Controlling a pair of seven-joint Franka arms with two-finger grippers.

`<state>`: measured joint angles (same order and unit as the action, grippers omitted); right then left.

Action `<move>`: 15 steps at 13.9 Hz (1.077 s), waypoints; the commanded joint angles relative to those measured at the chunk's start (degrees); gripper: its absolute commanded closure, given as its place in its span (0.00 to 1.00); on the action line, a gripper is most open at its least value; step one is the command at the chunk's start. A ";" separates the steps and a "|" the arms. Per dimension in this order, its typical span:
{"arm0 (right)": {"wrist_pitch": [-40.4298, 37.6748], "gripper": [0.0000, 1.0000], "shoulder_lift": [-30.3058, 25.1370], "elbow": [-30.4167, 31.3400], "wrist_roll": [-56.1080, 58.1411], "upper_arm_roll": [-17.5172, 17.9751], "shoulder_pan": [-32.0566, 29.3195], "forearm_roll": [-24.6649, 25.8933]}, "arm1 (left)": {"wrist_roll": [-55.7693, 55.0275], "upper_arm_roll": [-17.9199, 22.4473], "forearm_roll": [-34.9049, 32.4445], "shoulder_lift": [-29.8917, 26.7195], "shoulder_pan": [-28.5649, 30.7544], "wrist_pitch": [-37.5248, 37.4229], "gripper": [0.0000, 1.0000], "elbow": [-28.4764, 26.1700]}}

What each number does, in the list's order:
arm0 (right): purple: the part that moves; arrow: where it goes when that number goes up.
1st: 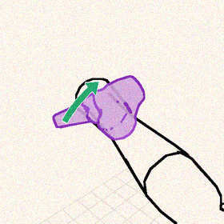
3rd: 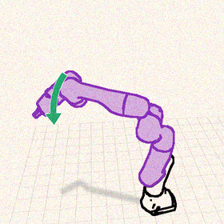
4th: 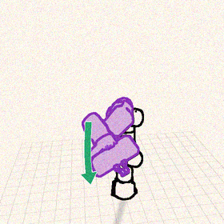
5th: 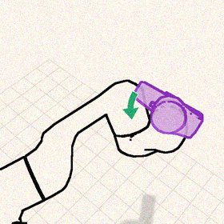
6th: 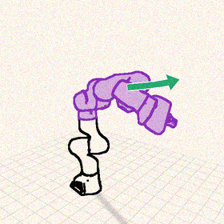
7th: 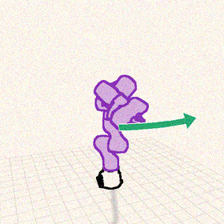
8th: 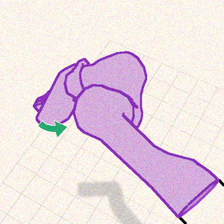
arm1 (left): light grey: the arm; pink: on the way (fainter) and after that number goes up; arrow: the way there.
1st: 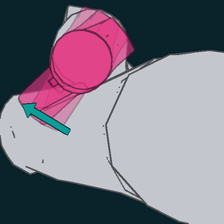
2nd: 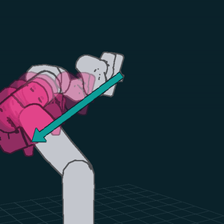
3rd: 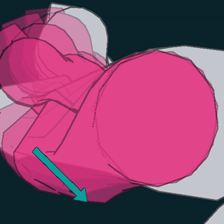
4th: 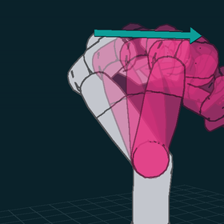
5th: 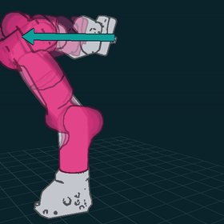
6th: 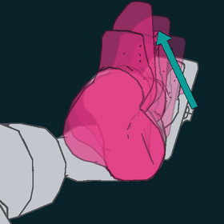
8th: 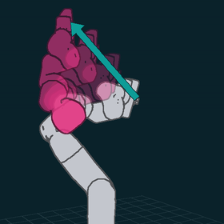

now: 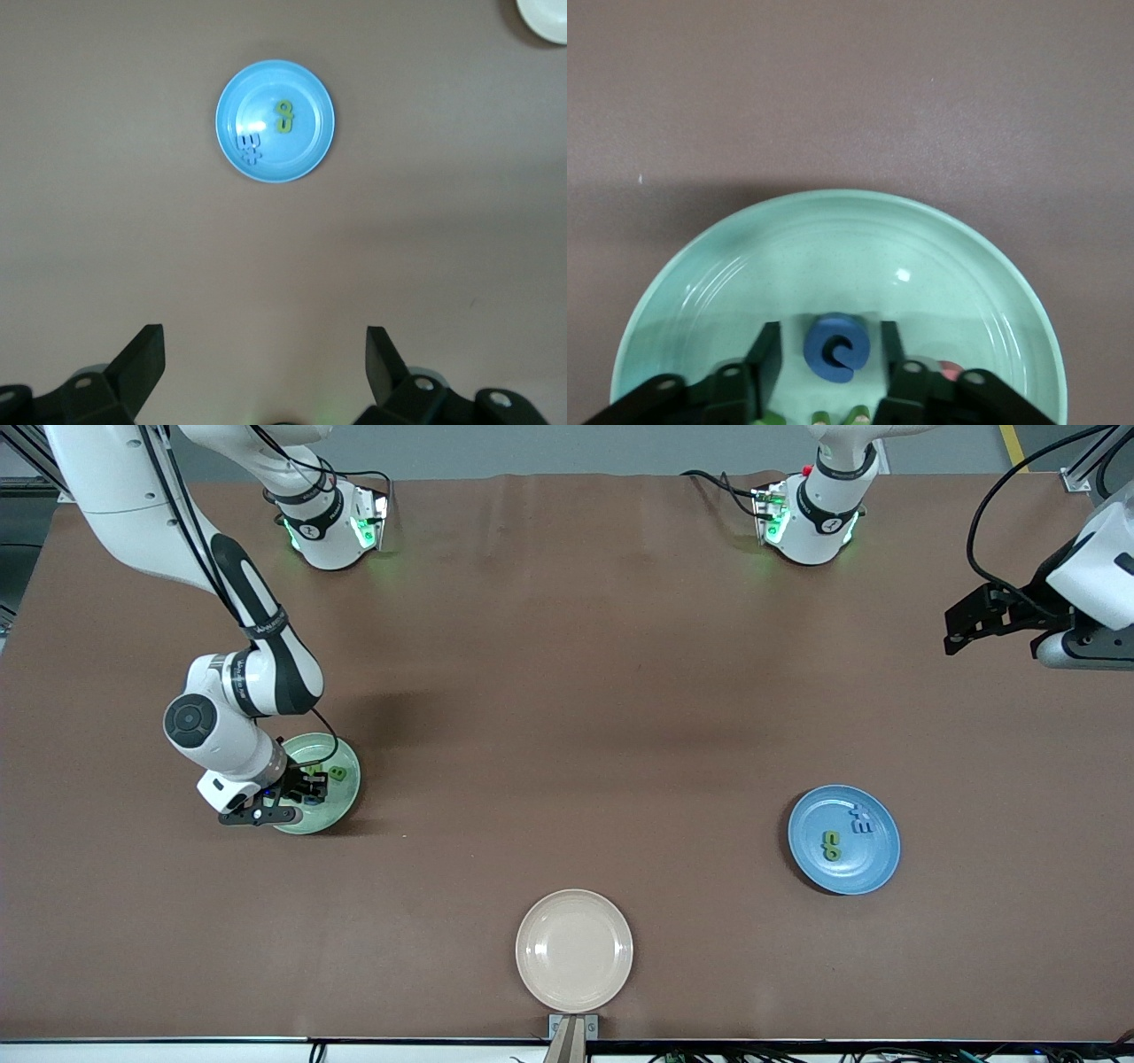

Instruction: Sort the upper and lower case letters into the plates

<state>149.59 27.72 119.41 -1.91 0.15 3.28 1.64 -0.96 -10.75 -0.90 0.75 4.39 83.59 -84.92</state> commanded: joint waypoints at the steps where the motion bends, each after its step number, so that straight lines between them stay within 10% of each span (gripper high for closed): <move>1: -2.01 0.00 -0.29 -1.37 -0.20 0.29 -0.12 0.38 | 3.25 3.54 1.17 -5.13 -1.67 0.17 0.00 -5.68; 8: -18.60 0.00 -9.59 -5.23 0.24 -0.24 -0.82 1.52 | 2.28 3.28 0.64 -7.87 -1.67 -0.44 0.00 -7.19; 15: -51.47 0.00 -14.44 -25.78 6.04 -1.20 -5.74 2.58 | -1.67 2.84 0.90 -7.51 -1.40 -0.36 0.00 -6.57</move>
<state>103.77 12.68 98.65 3.29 -1.78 -1.02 3.31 -1.50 -7.76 -0.66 -5.91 2.88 83.44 -90.87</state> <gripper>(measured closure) 0.000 0.000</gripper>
